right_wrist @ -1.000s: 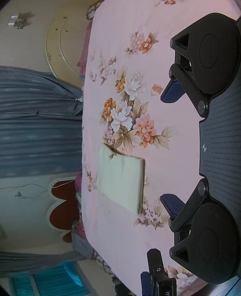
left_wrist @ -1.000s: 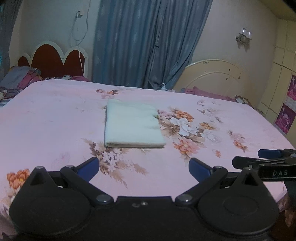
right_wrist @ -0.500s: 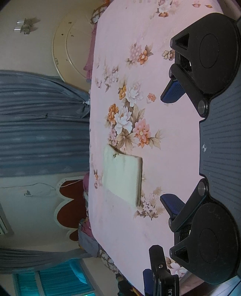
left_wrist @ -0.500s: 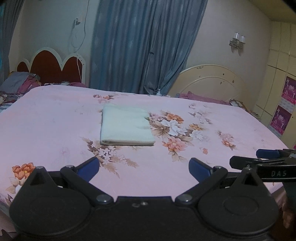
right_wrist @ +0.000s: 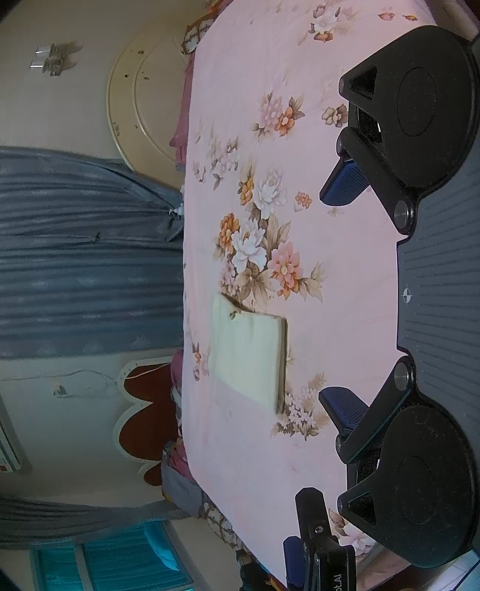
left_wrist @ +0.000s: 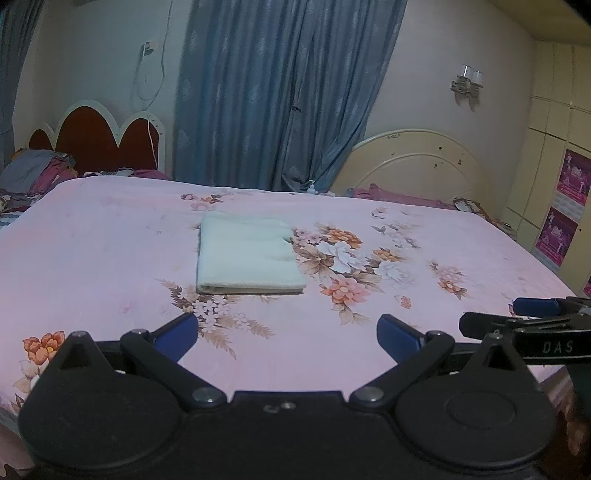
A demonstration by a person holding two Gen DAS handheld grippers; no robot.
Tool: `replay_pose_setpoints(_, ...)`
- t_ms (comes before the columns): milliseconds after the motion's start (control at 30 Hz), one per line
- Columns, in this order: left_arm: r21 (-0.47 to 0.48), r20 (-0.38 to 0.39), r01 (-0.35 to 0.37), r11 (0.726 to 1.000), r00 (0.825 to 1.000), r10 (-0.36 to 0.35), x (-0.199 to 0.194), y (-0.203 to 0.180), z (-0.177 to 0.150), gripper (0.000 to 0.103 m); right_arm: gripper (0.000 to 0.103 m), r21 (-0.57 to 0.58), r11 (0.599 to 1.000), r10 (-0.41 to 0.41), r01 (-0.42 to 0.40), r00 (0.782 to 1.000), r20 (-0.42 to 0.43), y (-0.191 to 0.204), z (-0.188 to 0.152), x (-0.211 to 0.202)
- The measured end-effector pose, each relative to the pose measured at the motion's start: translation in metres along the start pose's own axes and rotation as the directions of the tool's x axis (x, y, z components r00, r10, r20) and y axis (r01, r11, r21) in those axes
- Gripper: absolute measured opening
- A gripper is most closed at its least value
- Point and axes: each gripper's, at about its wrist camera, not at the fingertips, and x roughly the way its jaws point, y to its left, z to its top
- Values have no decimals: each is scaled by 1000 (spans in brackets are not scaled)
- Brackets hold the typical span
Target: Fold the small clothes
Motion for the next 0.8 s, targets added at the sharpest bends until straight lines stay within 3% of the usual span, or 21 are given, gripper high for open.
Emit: replay_pose_setpoints(800,-2,7,-11,1000,1000,11,-3,3,1,103,103,-1,1000,5,-5,1000,0,3,2,1)
